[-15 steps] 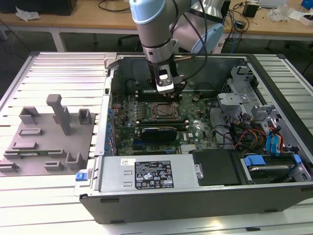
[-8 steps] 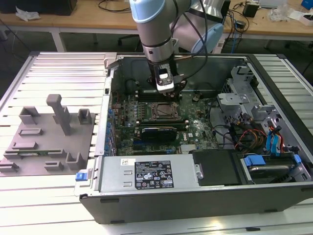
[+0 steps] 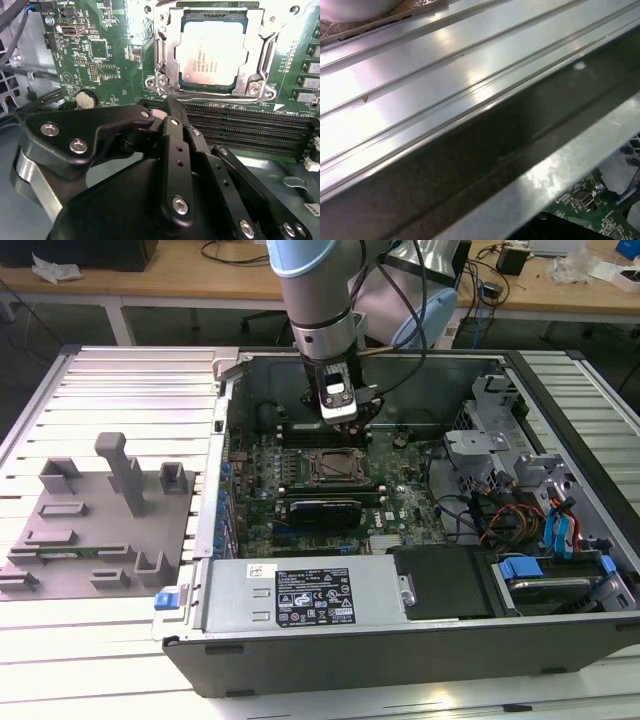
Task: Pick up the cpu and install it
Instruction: 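Install the first cpu locking lever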
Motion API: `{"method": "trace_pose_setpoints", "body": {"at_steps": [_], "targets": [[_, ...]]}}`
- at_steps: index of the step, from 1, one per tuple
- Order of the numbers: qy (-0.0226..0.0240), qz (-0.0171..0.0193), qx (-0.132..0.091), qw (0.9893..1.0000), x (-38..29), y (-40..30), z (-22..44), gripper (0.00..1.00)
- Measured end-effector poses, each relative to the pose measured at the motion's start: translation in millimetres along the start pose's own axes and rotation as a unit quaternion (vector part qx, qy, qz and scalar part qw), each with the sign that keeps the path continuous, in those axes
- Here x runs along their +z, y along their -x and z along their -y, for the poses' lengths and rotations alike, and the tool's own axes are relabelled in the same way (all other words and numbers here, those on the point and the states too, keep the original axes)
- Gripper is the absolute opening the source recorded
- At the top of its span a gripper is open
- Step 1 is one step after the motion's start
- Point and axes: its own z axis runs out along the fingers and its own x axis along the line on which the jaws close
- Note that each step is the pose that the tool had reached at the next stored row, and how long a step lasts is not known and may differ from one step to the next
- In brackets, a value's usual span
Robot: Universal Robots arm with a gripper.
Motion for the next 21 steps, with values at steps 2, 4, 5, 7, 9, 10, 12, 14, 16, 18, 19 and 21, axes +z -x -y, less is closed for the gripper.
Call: {"method": "trace_pose_setpoints", "body": {"at_steps": [2, 4, 5, 7, 9, 10, 12, 14, 16, 18, 19, 21], "targets": [[-0.0129, -0.022, 0.0, 0.9997, 0.8, 1.8, -1.1, 0.11], [-0.0256, -0.0433, 0.0, 0.9987, 1.9, 5.0, -3.0, 0.11], [-0.0307, -0.0516, 0.001, 0.9982, 2.3, 6.4, -3.7, 0.11], [-0.0466, -0.0789, 0.001, 0.9958, 3.4, 9.8, -5.7, 0.11], [-0.0475, -0.0804, 0.001, 0.9956, 3.4, 9.8, -5.7, 0.11], [-0.0476, -0.0804, 0.001, 0.9956, 3.3, 9.8, -5.7, 0.11], [-0.0489, -0.0796, 0.001, 0.9956, 2.8, 9.9, -5.7, 0.11], [-0.0494, -0.0793, 0.0, 0.9956, 0.1, 10.6, -6.1, 0.11], [-0.0494, -0.0793, 0.0, 0.9956, -4.4, 11.7, -6.5, 0.11], [-0.0491, -0.0794, -0.005, 0.9956, -5.9, 12.2, -6.7, 0.11], [-0.0485, -0.0798, -0.01, 0.9956, -5.9, 12.2, -6.7, 0.11], [-0.048, -0.0804, -0.023, 0.9953, -6.0, 12.3, -6.6, 0.11]]}}
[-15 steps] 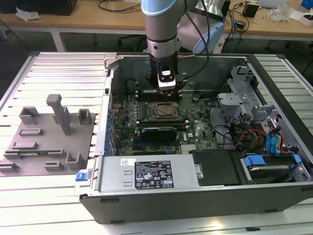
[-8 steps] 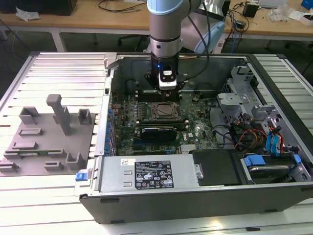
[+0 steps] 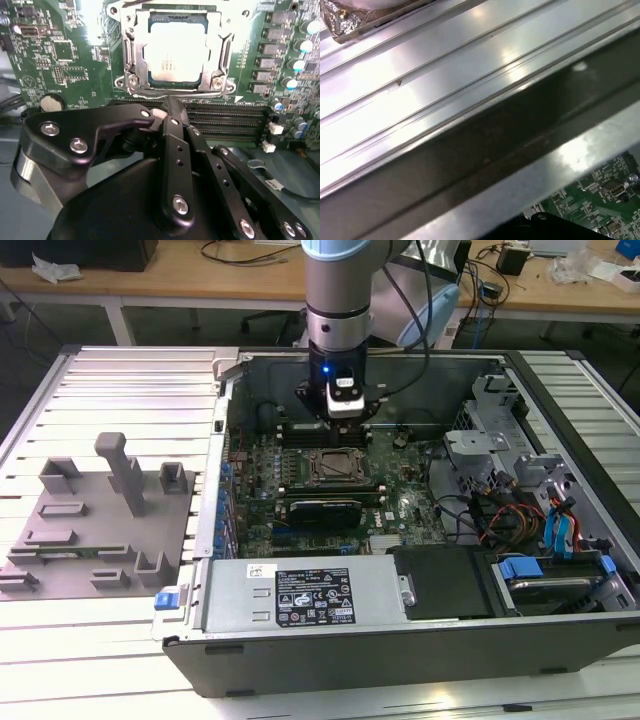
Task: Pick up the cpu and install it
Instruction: 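Install the first cpu locking lever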
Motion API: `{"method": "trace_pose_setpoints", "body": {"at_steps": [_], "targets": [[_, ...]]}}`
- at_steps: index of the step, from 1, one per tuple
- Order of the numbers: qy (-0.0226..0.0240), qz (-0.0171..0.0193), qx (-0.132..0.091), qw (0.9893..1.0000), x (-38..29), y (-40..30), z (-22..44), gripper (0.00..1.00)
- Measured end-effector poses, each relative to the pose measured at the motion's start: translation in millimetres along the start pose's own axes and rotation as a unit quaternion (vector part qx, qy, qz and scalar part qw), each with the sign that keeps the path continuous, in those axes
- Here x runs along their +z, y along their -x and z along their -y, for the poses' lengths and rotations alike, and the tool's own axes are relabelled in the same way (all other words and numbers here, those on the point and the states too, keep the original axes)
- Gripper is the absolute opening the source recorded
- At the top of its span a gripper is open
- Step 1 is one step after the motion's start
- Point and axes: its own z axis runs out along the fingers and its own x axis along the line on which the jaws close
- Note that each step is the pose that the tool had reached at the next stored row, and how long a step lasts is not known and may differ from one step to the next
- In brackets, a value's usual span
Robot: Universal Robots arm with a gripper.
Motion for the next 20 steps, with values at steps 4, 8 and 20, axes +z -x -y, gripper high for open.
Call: {"method": "trace_pose_setpoints", "body": {"at_steps": [4, 8, 20], "targets": [[-0.0244, 0.0055, -0.031, 0.9992, 0.0, 0.0, 0.0, 0.11], [-0.0359, 0.0077, -0.044, 0.9983, 0.0, 0.5, 1.0, 0.11], [-0.0324, 0.0075, -0.09, 0.9954, 0.1, 4.0, 7.8, 0.11]]}}
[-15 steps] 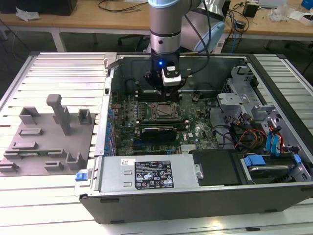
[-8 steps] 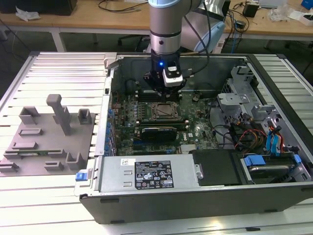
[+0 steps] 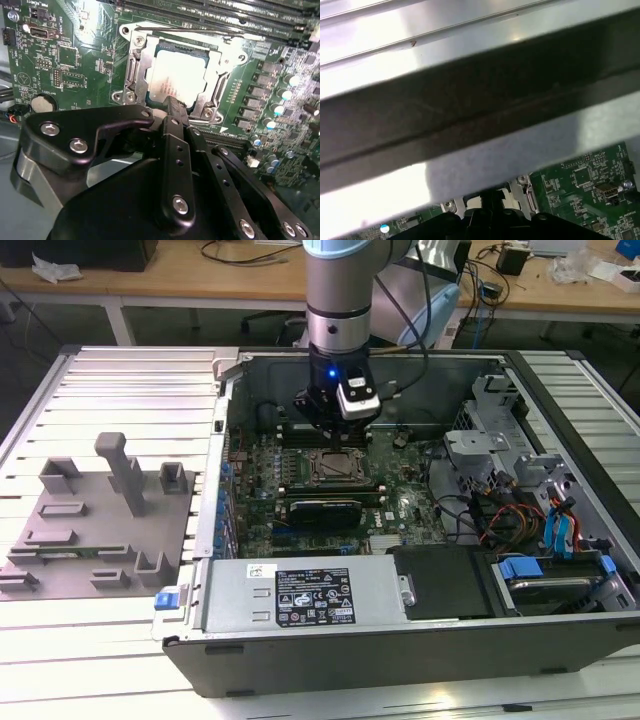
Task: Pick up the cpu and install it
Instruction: 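Install the first cpu locking lever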
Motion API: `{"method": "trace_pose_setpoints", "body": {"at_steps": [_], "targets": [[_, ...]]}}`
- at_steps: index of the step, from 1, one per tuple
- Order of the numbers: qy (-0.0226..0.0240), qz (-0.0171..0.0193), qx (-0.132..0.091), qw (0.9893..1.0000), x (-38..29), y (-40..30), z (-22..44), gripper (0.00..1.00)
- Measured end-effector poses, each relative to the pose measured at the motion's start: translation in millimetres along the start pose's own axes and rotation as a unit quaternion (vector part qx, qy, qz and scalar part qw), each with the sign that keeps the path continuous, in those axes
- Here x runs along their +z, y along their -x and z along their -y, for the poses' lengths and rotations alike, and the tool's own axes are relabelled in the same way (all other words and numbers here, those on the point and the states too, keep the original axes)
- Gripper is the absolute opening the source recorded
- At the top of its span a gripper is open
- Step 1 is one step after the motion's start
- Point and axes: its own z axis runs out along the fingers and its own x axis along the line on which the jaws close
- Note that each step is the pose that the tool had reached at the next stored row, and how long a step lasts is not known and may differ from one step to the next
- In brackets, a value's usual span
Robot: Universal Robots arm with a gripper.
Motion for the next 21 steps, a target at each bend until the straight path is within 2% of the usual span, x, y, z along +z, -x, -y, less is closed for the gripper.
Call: {"method": "trace_pose_setpoints", "body": {"at_steps": [9, 13, 15, 17, 20, 21], "targets": [[0.0015, 0.0006, -0.017, 0.9999, 1.1, 4.0, 12.8, 0.11], [0.0022, 0.0009, -0.024, 0.9997, 2.0, 8.1, 25.8, 0.11], [0.0028, 0.0012, -0.033, 0.9995, 1.2, 8.1, 26.0, 0.11], [0.0033, 0.0013, -0.037, 0.9993, -2.9, 8.5, 26.1, 0.11], [0.0036, 0.0015, -0.04, 0.9992, -19.7, 9.9, 26.7, 0.11], [0.0035, 0.0015, -0.041, 0.9992, -23.4, 10.3, 26.9, 0.11]]}}
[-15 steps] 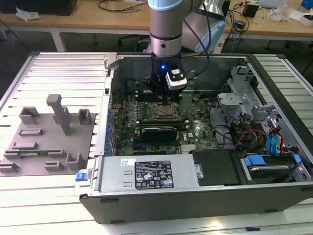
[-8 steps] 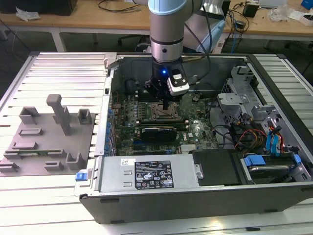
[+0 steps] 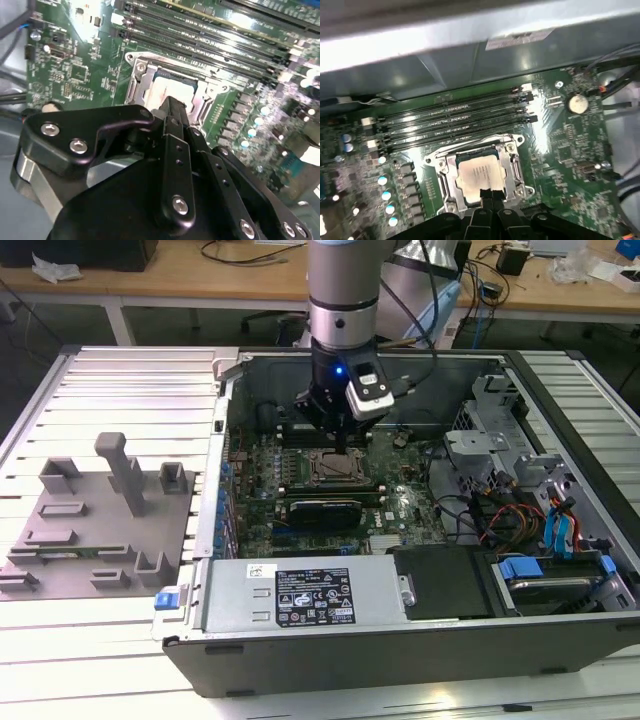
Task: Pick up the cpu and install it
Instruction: 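Install the first cpu locking lever, then install the second cpu locking lever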
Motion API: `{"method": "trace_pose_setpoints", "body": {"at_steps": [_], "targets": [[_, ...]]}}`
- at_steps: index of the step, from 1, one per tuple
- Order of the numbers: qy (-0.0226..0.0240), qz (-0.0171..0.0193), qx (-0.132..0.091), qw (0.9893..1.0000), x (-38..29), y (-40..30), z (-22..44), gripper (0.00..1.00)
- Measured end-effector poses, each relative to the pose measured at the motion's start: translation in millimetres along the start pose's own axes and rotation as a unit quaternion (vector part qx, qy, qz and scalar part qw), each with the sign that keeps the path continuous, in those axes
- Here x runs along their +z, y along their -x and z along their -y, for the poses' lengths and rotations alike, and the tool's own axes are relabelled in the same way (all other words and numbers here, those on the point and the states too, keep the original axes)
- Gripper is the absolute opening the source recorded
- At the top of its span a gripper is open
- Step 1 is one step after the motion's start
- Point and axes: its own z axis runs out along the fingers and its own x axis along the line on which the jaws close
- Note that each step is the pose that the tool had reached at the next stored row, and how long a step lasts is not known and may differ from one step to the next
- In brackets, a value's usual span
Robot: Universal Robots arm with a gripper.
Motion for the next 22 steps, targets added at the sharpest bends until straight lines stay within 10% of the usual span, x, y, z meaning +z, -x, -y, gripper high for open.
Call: {"method": "trace_pose_setpoints", "body": {"at_steps": [22], "targets": [[0.0036, -0.0008, 0.0, 1.0, -1.6, 0.1, 0.2, 0.11]]}}
